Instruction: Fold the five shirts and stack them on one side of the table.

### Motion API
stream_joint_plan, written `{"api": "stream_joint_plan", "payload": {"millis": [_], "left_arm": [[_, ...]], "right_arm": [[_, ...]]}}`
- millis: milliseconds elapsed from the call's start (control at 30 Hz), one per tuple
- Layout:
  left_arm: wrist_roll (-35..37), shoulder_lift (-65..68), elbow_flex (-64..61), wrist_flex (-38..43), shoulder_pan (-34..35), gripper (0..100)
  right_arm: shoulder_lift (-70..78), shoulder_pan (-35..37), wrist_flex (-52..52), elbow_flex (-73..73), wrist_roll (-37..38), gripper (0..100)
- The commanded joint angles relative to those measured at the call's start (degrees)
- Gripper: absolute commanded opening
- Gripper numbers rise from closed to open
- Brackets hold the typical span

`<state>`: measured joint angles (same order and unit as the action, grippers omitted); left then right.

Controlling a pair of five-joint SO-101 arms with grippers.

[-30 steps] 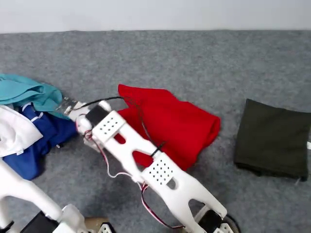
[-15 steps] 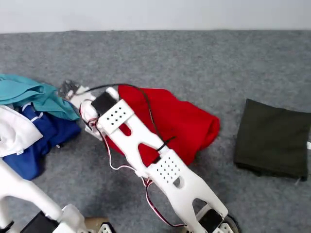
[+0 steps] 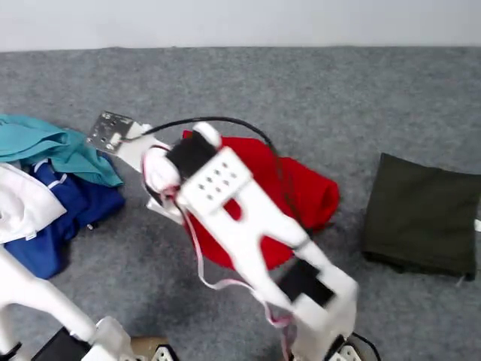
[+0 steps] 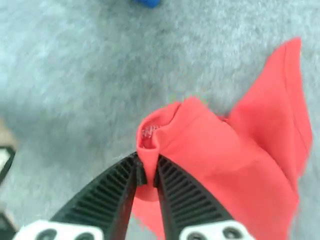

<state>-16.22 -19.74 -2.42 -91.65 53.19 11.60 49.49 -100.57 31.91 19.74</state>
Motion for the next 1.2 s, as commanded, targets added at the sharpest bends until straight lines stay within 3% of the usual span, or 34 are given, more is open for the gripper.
{"api": "stream_joint_plan", "payload": {"millis": [0,233,333,667,867,1033,1167], "left_arm": [[-0.4,-2.2,0.3,-0.6,-0.4,16],[-0.5,-2.2,0.4,-5.5,-7.4,16],[-0.4,-2.2,0.4,-5.9,-11.2,16],[-0.4,-2.2,0.2,-7.3,-23.5,16],[-0.4,-1.7,-2.2,-7.0,-36.5,16],[-0.4,-1.7,-12.0,0.3,-48.3,16],[-0.4,-1.6,-19.8,11.0,-52.0,17]], "right_arm": [[-16.1,-1.4,-2.4,-11.5,1.1,0.9],[-38.6,-1.9,-2.5,-34.1,2.3,0.9],[-46.6,-5.4,-2.5,-40.8,2.3,0.9],[-67.8,-32.8,-2.4,-51.4,20.9,0.9],[-73.4,-51.6,-2.2,-56.7,32.7,0.9],[-74.1,-59.0,-1.9,-60.8,35.3,0.9],[-74.2,-60.4,-1.3,-61.4,35.2,0.9]]}}
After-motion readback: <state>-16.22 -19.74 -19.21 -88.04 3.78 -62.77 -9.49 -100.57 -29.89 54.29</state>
